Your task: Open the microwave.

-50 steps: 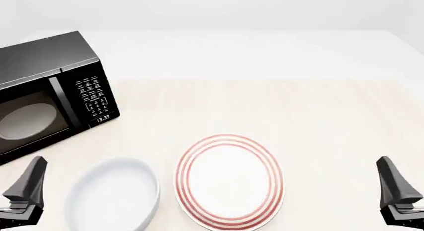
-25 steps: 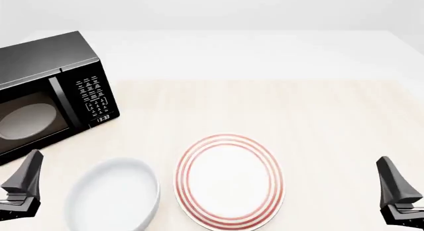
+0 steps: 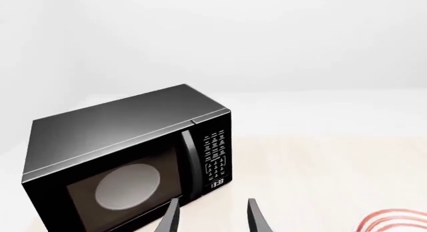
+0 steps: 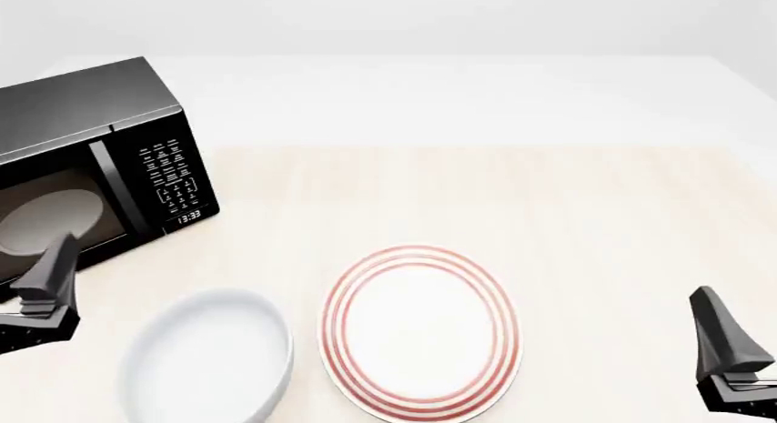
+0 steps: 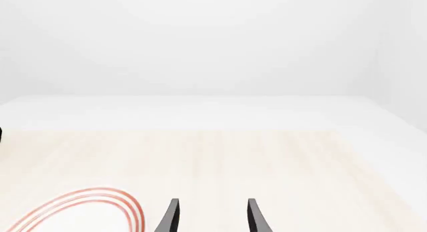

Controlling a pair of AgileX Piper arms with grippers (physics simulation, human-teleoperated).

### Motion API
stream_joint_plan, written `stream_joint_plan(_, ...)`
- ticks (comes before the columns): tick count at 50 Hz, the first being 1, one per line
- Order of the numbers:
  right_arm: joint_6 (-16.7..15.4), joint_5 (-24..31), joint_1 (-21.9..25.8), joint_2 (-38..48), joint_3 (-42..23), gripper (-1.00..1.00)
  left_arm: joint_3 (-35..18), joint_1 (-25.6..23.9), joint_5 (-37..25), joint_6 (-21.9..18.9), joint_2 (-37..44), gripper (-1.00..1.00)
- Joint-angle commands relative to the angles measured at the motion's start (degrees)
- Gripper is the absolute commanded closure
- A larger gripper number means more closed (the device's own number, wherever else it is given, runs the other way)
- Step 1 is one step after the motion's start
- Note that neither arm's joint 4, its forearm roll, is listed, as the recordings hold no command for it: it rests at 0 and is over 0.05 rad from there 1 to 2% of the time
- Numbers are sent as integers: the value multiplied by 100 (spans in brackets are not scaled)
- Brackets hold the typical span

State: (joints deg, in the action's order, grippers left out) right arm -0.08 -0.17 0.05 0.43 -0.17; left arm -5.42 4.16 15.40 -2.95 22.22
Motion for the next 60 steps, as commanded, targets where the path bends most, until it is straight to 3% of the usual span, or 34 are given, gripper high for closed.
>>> stream_joint_plan(1, 0, -2, 1, 3, -1, -100, -109, 218, 477, 79, 636, -100)
stream_joint_plan(27, 0, -1, 1, 2, -1, -100, -451, 177, 1812, 243, 2468, -100)
stream_joint_plan(38, -1, -1, 1, 4, -1, -100, -687, 210, 2311, 125, 3250, -100)
stream_joint_plan(60, -2, -1, 1, 4, -1, -100, -862, 257, 2972, 239, 4464, -100)
